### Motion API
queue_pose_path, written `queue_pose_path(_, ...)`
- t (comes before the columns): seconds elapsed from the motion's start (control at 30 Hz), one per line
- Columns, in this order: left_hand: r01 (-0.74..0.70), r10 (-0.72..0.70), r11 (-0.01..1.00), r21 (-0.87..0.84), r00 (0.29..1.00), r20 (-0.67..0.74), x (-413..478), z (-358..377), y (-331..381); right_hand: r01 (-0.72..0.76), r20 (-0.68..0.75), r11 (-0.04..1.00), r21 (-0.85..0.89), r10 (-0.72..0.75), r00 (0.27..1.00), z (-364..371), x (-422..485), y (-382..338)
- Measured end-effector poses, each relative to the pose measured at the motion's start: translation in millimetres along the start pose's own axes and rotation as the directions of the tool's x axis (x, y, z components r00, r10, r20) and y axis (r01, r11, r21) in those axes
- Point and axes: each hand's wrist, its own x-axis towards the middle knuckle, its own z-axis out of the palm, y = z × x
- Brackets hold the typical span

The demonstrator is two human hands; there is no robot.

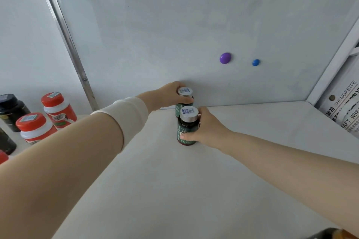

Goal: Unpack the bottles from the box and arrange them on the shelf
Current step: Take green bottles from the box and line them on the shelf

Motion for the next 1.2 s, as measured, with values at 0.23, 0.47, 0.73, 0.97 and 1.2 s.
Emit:
queue_pose_path(0.23,0.048,-0.042,0.997,0.061,0.994,-0.105,-32,-16,22,0.02,0.05,1.0,0.019,-0.021,0.999,-21,-17,-16)
queue_pose_path(0.47,0.142,0.013,0.922,0.361,0.919,-0.394,-131,-61,44,0.167,-0.02,0.97,-0.174,-0.173,0.985,-40,-54,-59)
queue_pose_path(0.73,0.481,0.055,0.279,0.831,0.856,-0.514,-322,-106,31,0.49,0.095,0.729,-0.478,-0.512,0.854,57,-123,-156)
queue_pose_path(0.97,0.687,-0.094,-0.006,0.727,0.723,-0.684,-515,-159,-30,0.745,0.306,0.379,-0.55,-0.739,0.601,203,-207,-262)
queue_pose_path(1.2,0.88,-0.397,0.06,0.472,0.455,-0.797,-730,-160,-161,0.942,0.563,0.189,-0.277,-0.763,0.319,428,-325,-327)
